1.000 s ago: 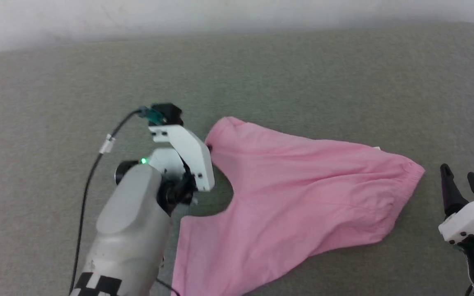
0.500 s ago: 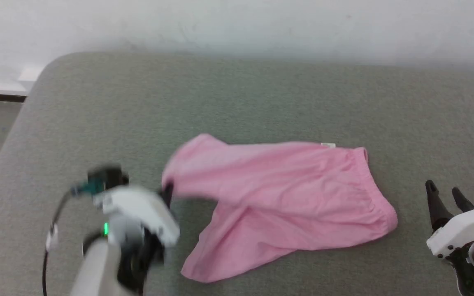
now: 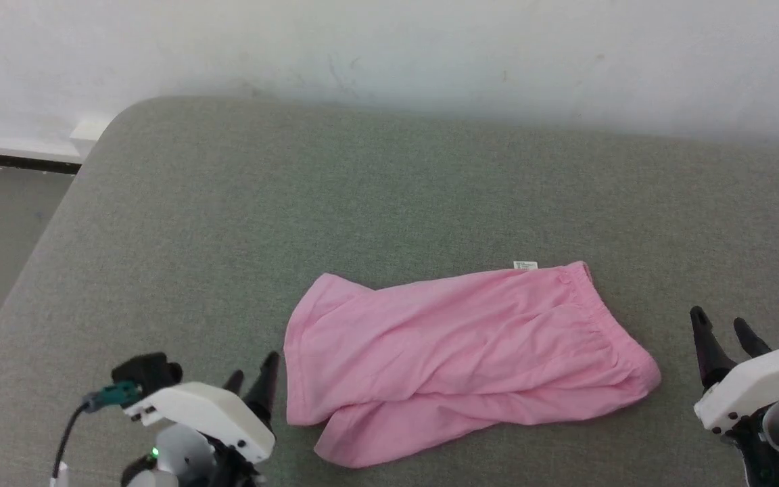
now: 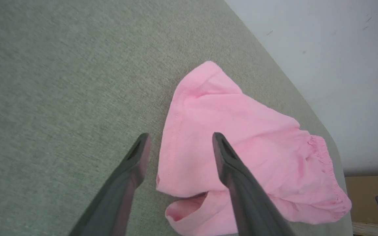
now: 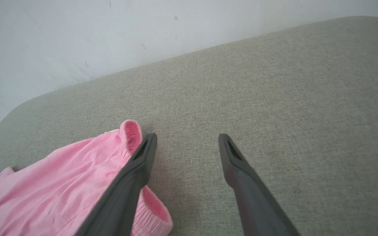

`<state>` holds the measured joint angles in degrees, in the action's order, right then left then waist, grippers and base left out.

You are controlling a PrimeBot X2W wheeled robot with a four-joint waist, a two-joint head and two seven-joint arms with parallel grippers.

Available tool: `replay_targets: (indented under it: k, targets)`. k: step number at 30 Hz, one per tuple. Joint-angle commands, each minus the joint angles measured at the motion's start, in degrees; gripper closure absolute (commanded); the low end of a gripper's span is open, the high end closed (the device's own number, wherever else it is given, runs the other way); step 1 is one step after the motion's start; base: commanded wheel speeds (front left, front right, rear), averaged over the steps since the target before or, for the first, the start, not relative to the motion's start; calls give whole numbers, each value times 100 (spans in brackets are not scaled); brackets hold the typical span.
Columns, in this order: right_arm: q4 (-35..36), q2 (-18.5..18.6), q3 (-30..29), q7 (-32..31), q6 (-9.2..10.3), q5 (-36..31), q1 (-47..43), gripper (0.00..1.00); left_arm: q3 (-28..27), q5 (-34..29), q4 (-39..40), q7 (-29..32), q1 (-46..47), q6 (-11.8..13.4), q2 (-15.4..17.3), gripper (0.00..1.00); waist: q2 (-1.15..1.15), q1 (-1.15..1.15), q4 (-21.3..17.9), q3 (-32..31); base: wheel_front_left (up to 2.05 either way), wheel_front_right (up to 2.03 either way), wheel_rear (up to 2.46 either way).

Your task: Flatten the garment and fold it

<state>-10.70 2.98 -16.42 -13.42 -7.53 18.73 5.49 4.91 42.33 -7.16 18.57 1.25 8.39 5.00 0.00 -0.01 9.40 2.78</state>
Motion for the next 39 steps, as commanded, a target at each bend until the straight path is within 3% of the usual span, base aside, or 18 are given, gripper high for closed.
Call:
replay_targets:
  k: [1,5,10,20,29,30,31,32,39]
  targets:
    - [-17,-10,-2,15,4,32,-76,0,-59,-119,156,-125,64,55,92,0,0,1,-25,-18,0,0,0]
    - [-43,-10,9,25,4,63,-107,0,108,-743,533,-226,492,63,554,0,0,1,-94,-19,0,0,0]
    - [-36,-10,80,8,4,119,-61,0,687,-1373,300,228,1318,-160,986,0,0,1,-248,134,0,0,0]
    - [148,-10,85,-95,4,83,146,0,1710,-1932,-1262,1147,2833,-667,926,0,0,1,-585,698,0,0,0]
    - [230,-10,107,-91,4,123,280,0,1886,-1972,-2373,1863,3220,-588,905,0,0,1,-783,998,0,0,0]
    - [230,-10,101,-84,4,124,284,0,1890,-1935,-2436,1936,3214,-593,885,11,0,1,-787,1010,0,0,0]
    - [228,-10,96,-77,4,126,286,0,1892,-1898,-2479,1978,3207,-604,863,62,0,1,-788,1020,0,0,0]
    - [225,-10,89,-70,4,125,284,0,1895,-1865,-2509,1997,3194,-622,844,100,0,1,-785,1028,0,0,0]
    - [259,-10,141,-84,4,90,321,0,1842,-1744,-2642,1639,3170,-686,770,100,0,1,-686,1077,0,0,0]
